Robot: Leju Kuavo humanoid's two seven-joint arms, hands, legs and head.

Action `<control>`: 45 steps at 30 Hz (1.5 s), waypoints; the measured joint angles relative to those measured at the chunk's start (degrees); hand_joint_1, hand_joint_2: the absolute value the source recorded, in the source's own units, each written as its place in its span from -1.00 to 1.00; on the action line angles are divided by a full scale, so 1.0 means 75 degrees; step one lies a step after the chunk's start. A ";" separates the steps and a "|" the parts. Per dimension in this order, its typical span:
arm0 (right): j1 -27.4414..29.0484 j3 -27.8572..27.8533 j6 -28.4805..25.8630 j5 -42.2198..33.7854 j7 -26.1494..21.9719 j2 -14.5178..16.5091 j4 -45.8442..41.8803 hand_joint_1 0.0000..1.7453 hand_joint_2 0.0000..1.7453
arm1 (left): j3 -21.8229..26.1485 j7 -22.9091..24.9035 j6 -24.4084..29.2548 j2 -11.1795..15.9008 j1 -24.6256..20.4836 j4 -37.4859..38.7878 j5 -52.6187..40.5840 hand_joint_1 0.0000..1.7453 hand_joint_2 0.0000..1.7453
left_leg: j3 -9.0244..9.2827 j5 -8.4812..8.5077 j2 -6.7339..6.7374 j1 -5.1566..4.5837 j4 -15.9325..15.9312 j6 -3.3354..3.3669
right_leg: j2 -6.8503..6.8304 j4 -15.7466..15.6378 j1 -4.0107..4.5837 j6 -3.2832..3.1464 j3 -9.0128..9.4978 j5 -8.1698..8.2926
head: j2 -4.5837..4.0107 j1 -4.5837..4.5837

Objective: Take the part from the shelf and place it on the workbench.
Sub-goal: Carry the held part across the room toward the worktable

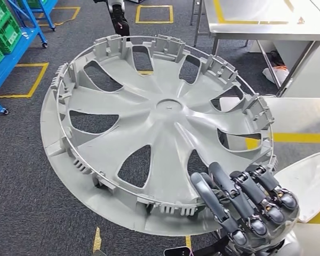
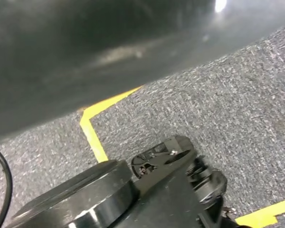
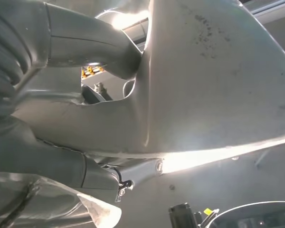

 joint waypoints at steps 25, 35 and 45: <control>-0.0013 0.0015 -0.0002 0.0016 0.0012 0.0028 0.0019 1.00 1.00 | -0.0001 0.0009 0.0003 -0.0027 0.0004 0.0000 0.0004 -1.00 -1.00 | -0.0889 -0.1065 0.0738 -0.0025 0.2064 -0.0172 | -0.0570 -0.0097 0.0024 -0.0089 0.0109 -0.0055 | -0.0001 -0.0006; 0.0042 0.0015 -0.0002 0.0019 0.0007 0.0031 0.0006 1.00 1.00 | -0.0004 0.0020 -0.0005 -0.0020 0.0008 0.0000 0.0001 -1.00 -1.00 | 0.0006 0.0060 0.0269 0.0012 -0.0209 0.0102 | -0.0028 0.0140 -0.0026 0.0162 -0.0221 -0.0103 | -0.0001 0.0016; 0.0075 0.0012 -0.0005 0.0023 0.0005 0.0031 -0.0003 1.00 1.00 | -0.0006 0.0020 -0.0004 -0.0033 0.0074 0.0000 -0.0005 -1.00 -1.00 | 0.0100 -0.0052 0.1318 -0.0030 -0.0219 0.0040 | -0.1293 0.0240 -0.0046 0.0294 -0.0063 -0.0191 | -0.0001 0.0045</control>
